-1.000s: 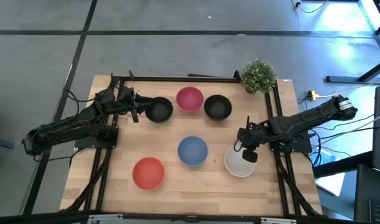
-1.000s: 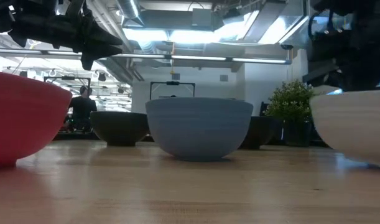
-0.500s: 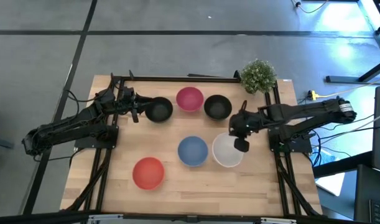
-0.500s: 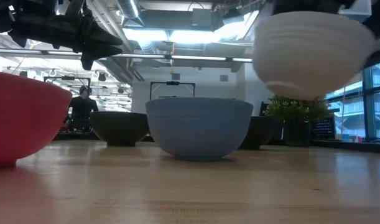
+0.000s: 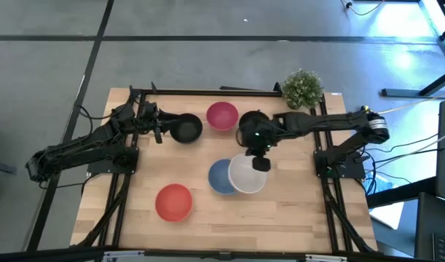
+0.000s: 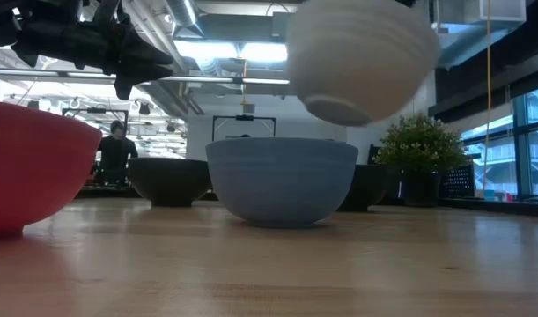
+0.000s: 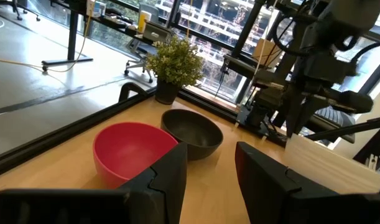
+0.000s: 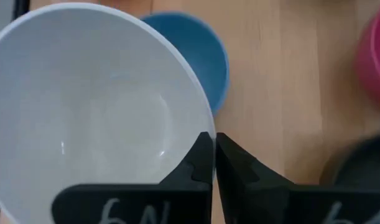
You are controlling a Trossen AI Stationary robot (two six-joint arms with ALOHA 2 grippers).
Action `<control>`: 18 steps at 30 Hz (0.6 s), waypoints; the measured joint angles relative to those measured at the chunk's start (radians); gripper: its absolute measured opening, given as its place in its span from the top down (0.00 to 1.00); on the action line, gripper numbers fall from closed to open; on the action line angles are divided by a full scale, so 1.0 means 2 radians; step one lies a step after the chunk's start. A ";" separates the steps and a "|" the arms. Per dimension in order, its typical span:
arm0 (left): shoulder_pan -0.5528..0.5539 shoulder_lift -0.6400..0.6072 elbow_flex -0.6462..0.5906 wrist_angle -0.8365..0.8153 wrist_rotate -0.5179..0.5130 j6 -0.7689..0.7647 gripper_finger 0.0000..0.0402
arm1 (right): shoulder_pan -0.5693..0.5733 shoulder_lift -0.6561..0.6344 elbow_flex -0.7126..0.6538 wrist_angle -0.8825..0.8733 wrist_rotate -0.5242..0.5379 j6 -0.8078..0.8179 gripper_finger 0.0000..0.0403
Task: Nest bowls inside each other
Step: Stack the white bowl on top of the blue bowl
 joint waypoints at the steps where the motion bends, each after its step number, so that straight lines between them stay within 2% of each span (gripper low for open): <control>1: 0.000 0.000 0.000 -0.002 0.000 0.000 0.67 | -0.003 0.011 0.014 -0.002 -0.006 -0.003 0.99; 10: 0.000 0.000 0.000 -0.029 0.000 0.000 0.67 | -0.010 0.100 0.119 -0.032 -0.024 -0.037 0.99; 18: 0.000 0.000 0.000 -0.039 0.000 0.000 0.67 | -0.009 0.165 0.171 -0.078 -0.027 -0.055 0.99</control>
